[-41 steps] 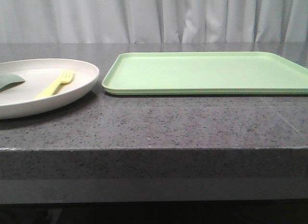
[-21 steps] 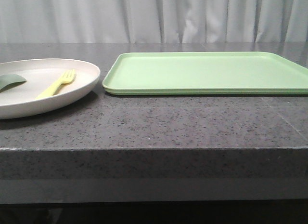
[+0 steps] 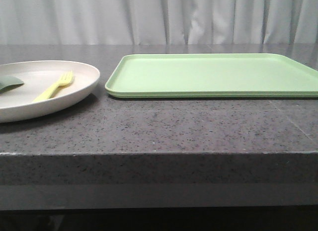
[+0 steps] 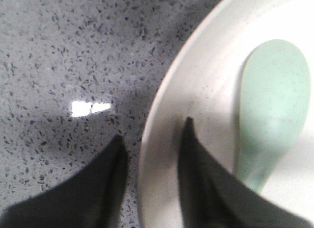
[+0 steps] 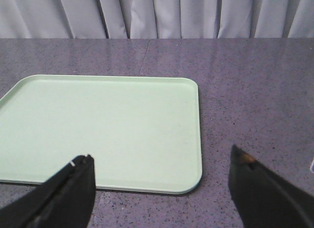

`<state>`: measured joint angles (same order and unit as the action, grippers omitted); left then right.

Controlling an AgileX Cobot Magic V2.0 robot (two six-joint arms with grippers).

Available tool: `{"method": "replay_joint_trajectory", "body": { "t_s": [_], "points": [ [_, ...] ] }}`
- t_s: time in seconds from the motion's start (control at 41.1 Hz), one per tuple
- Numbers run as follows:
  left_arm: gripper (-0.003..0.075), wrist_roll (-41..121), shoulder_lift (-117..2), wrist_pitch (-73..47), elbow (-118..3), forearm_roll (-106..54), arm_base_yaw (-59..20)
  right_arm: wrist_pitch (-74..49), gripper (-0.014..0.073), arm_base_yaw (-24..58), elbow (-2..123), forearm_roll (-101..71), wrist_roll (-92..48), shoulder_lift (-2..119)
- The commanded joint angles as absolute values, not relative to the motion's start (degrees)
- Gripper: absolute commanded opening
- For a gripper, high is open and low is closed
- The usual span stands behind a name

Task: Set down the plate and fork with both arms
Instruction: 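Lower the left gripper and grasp the white plate's rim, then lift the plate with the left gripper and carry it over the tray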

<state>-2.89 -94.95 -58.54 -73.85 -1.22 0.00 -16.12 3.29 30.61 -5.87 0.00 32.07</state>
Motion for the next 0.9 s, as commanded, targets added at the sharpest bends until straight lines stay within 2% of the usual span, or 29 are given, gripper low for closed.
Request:
{"method": "replay_joint_trajectory", "body": {
  "t_s": [0.0,0.073,0.292,0.657,0.876],
  "points": [
    [0.0055,-2.8,-93.0,-57.6,-75.5,-0.7,-0.2,-11.3,0.0584,2.9,32.8,-5.9,-0.4,32.5],
    [-0.0018,-2.8,-93.0,-57.6,-75.5,-0.7,-0.2,-11.3,0.0584,2.9,32.8,-5.9,-0.4,32.5],
    [-0.0018,-2.8,-92.9,-57.7,-75.5,-2.5,0.4,-11.4,0.0584,2.9,32.8,-5.9,-0.4,32.5],
    [-0.0018,5.6,-90.4,-58.0,-76.4,-17.5,9.0,-11.4,0.0584,2.9,32.8,-5.9,-0.4,32.5],
    [-0.0018,7.8,-90.2,-58.8,-76.6,-21.5,10.4,-11.6,0.0584,2.9,32.8,-5.9,-0.4,32.5]
  ]
}}
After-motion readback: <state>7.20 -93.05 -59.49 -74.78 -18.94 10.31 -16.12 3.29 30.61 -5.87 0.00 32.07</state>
